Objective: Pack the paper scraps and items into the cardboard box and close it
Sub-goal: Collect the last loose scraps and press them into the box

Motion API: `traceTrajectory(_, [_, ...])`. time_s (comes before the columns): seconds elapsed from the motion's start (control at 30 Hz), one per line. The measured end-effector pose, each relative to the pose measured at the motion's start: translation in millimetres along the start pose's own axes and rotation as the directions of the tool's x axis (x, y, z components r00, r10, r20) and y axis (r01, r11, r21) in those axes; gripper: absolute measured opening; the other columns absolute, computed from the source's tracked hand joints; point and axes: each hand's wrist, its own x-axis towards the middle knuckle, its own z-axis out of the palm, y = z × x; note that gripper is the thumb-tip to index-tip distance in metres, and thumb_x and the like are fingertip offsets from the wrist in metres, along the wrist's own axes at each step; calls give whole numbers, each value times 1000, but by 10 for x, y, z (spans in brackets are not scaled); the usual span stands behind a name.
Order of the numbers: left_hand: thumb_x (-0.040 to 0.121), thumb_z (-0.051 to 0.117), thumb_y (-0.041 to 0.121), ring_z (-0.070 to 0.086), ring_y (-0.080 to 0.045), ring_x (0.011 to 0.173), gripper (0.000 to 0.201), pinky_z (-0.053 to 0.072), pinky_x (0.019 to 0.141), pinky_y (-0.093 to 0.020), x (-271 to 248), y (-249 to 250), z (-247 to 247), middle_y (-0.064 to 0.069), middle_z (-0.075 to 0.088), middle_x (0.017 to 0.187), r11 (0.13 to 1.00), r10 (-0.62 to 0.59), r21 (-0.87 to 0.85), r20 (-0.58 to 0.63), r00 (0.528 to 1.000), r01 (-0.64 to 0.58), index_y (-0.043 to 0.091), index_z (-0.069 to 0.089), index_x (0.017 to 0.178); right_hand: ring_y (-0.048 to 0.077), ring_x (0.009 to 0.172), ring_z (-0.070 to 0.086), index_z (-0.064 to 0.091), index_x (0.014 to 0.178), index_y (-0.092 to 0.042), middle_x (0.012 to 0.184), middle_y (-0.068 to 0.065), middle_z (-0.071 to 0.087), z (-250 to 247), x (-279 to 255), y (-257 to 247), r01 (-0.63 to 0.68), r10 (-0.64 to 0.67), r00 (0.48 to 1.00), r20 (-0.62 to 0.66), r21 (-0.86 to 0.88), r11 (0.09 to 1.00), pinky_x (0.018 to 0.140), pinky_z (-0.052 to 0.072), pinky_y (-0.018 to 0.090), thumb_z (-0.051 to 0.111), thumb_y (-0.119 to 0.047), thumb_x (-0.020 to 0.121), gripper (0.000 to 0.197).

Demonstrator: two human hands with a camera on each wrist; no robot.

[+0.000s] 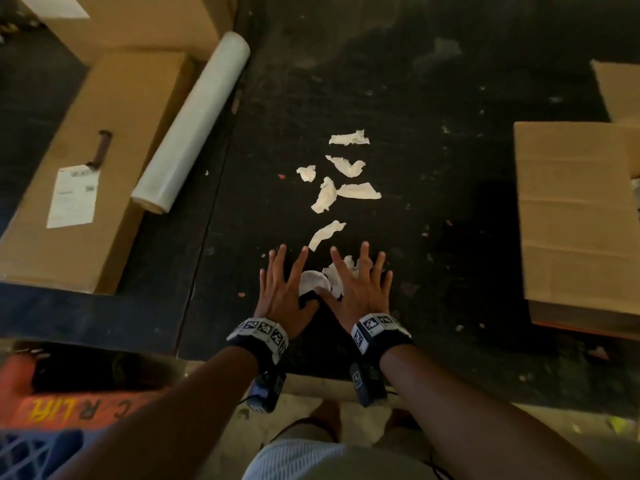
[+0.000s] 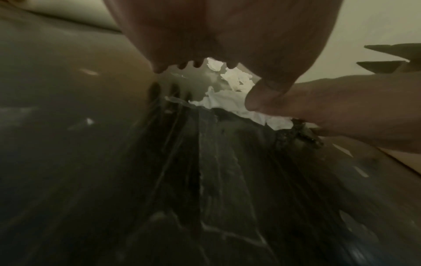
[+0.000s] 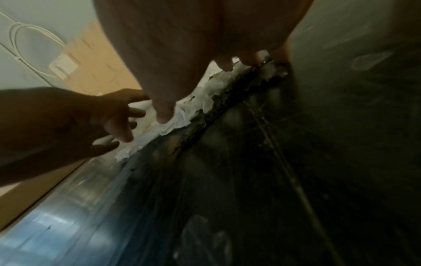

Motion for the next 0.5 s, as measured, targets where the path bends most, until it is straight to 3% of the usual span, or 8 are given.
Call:
traceTrajectory(0.13, [85, 73, 41, -16, -32, 154, 103, 4, 123, -59, 216, -47, -174, -2, -16, 168, 998, 57, 40, 8, 998, -57, 42, 3, 160, 33, 151, -12, 23, 155, -39, 167, 4, -2, 25, 112, 34, 112, -112, 994, 2, -10, 994, 121, 13, 57, 42, -44, 102, 56])
traceTrajectory(0.23, [87, 69, 37, -14, -31, 154, 94, 8, 123, -62, 464, -2, -284, -1, -15, 168, 993, 109, 39, -4, 994, -109, 43, 8, 159, 22, 152, 2, 36, 151, -30, 165, -3, 15, -38, 160, 150, 125, -125, 992, -31, 17, 992, 119, 27, 47, 48, -25, 103, 50])
traceTrajectory(0.33, [89, 66, 36, -13, -32, 155, 89, 12, 122, -66, 719, 79, -373, -2, -14, 168, 986, 152, 73, 3, 988, -152, 42, 11, 159, 15, 151, 14, 42, 149, -24, 162, -4, 27, -114, 240, 281, 141, -139, 989, -49, 35, 989, 117, 31, 38, 54, -11, 99, 53])
traceTrajectory(0.4, [88, 68, 42, -16, -34, 154, 92, 12, 119, -71, 882, 146, -432, -2, -16, 168, 981, 157, 116, 8, 988, -157, 46, 9, 158, 14, 150, 19, 44, 148, -22, 160, -3, 32, -147, 274, 343, 162, -160, 986, -48, 46, 986, 117, 33, 37, 56, -5, 96, 56])
traceTrajectory(0.5, [79, 67, 66, -27, -38, 150, 102, 1, 109, -81, 1170, 282, -512, 1, -27, 165, 965, 159, 208, 19, 987, -159, 58, -3, 154, 13, 148, 24, 49, 145, -18, 157, -2, 37, -181, 291, 409, 173, -167, 982, -82, 69, 982, 117, 30, 32, 58, 0, 93, 56])
